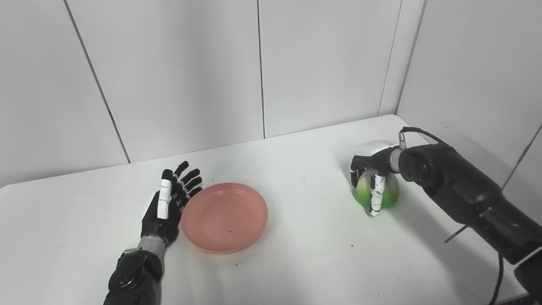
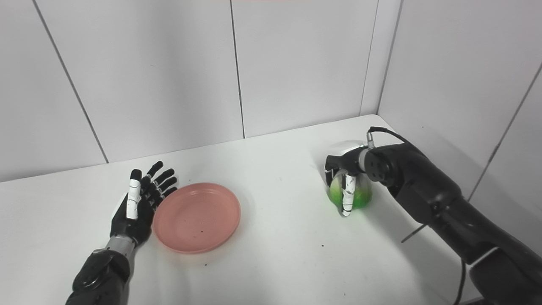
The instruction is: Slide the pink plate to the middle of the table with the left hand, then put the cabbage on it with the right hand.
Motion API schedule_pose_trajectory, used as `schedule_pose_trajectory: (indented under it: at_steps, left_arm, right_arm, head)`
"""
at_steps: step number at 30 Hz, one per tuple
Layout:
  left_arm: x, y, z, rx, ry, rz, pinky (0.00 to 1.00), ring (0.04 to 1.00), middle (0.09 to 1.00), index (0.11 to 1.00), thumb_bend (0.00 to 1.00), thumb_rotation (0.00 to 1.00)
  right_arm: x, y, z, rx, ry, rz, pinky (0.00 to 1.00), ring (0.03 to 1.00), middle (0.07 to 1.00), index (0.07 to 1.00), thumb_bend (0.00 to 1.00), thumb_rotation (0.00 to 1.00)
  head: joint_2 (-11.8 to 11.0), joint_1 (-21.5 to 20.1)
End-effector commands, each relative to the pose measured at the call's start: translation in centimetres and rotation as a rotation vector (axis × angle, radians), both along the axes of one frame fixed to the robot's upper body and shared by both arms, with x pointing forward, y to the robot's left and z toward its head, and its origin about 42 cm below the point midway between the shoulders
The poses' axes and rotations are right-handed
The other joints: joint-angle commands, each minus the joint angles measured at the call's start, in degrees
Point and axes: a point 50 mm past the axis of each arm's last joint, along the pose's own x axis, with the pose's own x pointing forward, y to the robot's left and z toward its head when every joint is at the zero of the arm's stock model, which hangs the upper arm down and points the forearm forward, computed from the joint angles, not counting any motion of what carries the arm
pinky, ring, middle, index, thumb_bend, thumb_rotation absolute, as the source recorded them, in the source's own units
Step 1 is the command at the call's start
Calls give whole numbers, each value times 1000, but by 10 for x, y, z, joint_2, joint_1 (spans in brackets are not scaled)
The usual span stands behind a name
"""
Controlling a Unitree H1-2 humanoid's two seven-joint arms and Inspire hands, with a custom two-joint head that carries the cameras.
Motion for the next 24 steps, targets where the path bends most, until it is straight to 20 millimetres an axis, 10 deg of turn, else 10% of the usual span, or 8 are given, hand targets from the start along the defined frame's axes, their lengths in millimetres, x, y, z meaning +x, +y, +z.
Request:
schedule_pose_trajectory:
  at_steps: [1, 24]
  left_arm:
    - [0, -2, -2, 17, 33, -2, 854, 871, 854, 895, 922, 911]
    - [-1, -13, -3, 8, 35, -7, 857, 869, 847, 900, 937, 903]
  right_arm:
    - [11, 7, 51, -1, -103, 38, 317, 388, 469, 548, 514, 0]
    - [33, 64, 130, -28, -181, 166, 445, 431, 541, 493, 516, 0]
  head:
    - [-1, 0]
    - [2, 19]
